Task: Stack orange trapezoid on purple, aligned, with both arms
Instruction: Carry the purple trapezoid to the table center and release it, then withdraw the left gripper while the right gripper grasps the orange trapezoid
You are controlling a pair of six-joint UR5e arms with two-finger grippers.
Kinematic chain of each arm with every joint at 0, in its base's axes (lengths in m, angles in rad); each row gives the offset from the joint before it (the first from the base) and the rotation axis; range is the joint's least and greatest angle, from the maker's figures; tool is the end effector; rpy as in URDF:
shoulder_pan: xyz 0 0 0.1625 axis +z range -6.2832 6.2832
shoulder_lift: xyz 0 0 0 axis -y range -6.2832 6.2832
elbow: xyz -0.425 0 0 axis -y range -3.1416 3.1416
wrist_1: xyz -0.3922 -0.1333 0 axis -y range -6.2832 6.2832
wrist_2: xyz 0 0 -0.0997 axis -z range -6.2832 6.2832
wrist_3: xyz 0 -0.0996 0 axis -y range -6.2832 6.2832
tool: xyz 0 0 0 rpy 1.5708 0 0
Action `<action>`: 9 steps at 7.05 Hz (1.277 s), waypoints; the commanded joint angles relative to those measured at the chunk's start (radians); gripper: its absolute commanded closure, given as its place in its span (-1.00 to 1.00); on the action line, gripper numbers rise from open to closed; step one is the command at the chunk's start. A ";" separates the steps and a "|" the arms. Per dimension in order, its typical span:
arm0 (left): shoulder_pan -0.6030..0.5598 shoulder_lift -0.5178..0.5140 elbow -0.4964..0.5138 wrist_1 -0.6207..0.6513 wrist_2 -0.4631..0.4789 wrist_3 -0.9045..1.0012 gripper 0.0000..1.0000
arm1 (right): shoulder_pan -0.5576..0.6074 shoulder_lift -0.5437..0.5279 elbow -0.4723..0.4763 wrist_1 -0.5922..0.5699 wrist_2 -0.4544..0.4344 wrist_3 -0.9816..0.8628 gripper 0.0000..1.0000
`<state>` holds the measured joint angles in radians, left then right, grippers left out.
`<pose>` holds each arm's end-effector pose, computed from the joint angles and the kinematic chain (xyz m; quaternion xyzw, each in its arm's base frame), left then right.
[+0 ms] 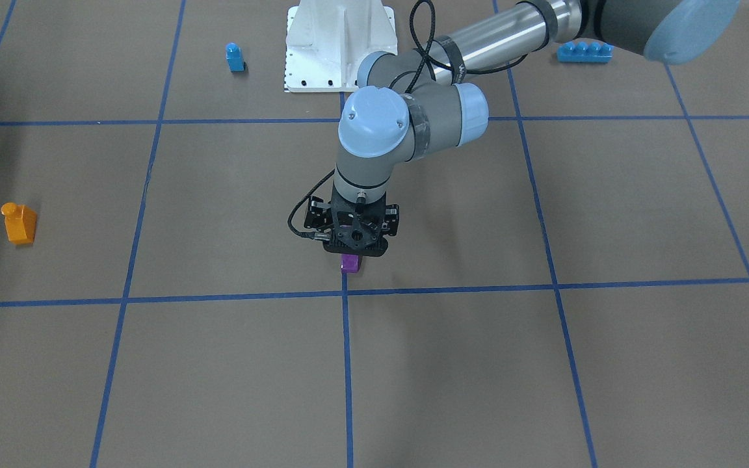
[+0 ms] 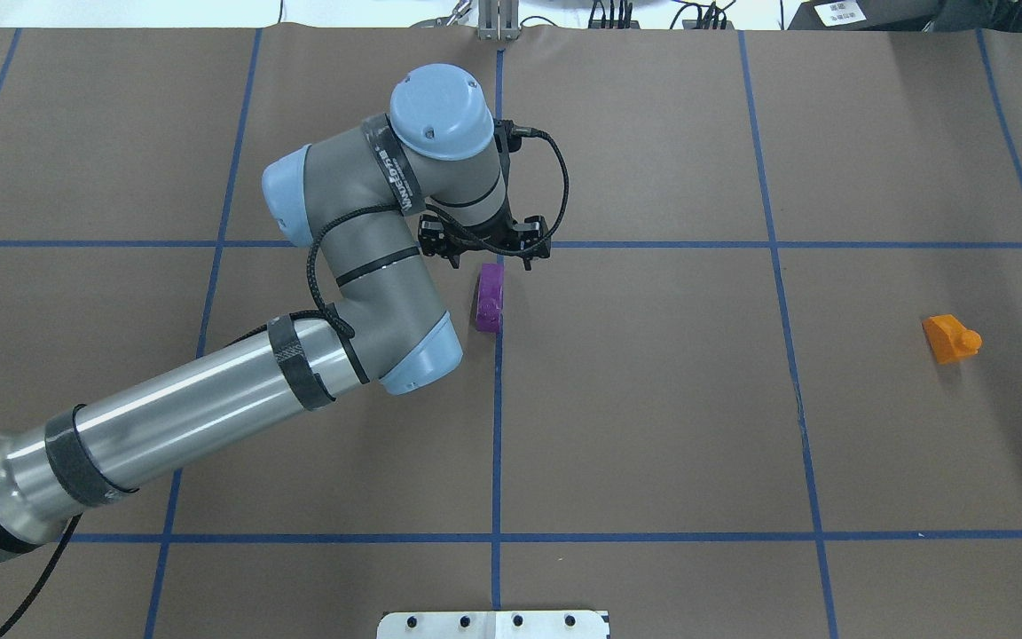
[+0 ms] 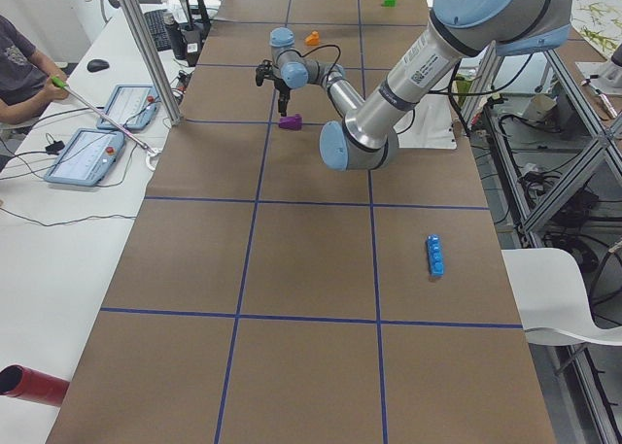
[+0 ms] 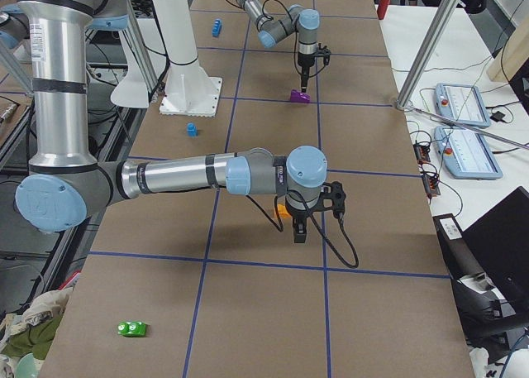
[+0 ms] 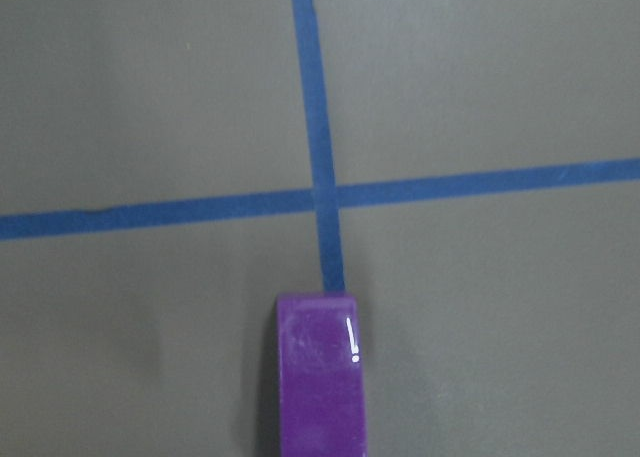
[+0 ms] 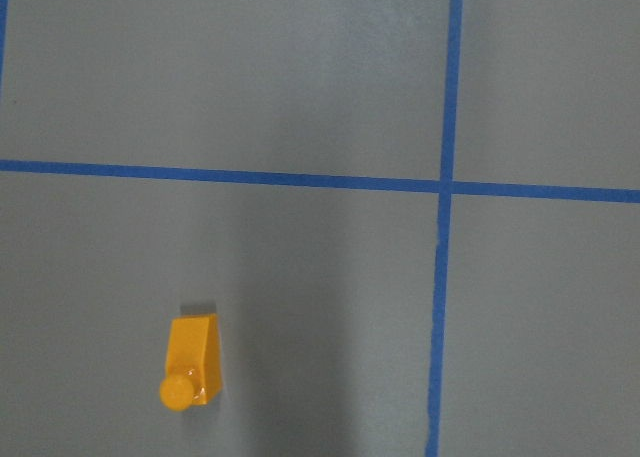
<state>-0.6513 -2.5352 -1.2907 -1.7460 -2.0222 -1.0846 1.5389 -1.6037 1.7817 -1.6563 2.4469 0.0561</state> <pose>0.5707 -0.5480 0.1398 0.0473 0.4517 0.0199 0.8907 0.0415 -0.4788 0.5721 0.0232 -0.4252 -0.0087 0.9048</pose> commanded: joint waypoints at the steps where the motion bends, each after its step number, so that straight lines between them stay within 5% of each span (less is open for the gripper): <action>1: -0.086 0.001 -0.051 0.025 -0.061 0.002 -0.99 | -0.159 -0.065 0.039 0.261 -0.050 0.294 -1.00; 2: -0.105 0.006 -0.106 0.095 -0.061 0.002 -0.99 | -0.281 -0.112 0.032 0.494 -0.137 0.509 -1.00; 3: -0.131 0.022 -0.202 0.196 -0.061 0.024 -0.99 | -0.380 -0.119 0.003 0.601 -0.164 0.645 -1.00; 6: -0.238 0.205 -0.485 0.450 -0.061 0.311 -1.00 | -0.532 -0.113 -0.063 0.635 -0.295 0.676 -1.00; 9: -0.255 0.217 -0.486 0.451 -0.059 0.327 -0.99 | -0.566 -0.062 -0.143 0.633 -0.295 0.669 -1.00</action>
<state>-0.8960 -2.3270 -1.7705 -1.2973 -2.0818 -0.7641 0.9884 -1.6833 1.6684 -1.0223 2.1520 0.7272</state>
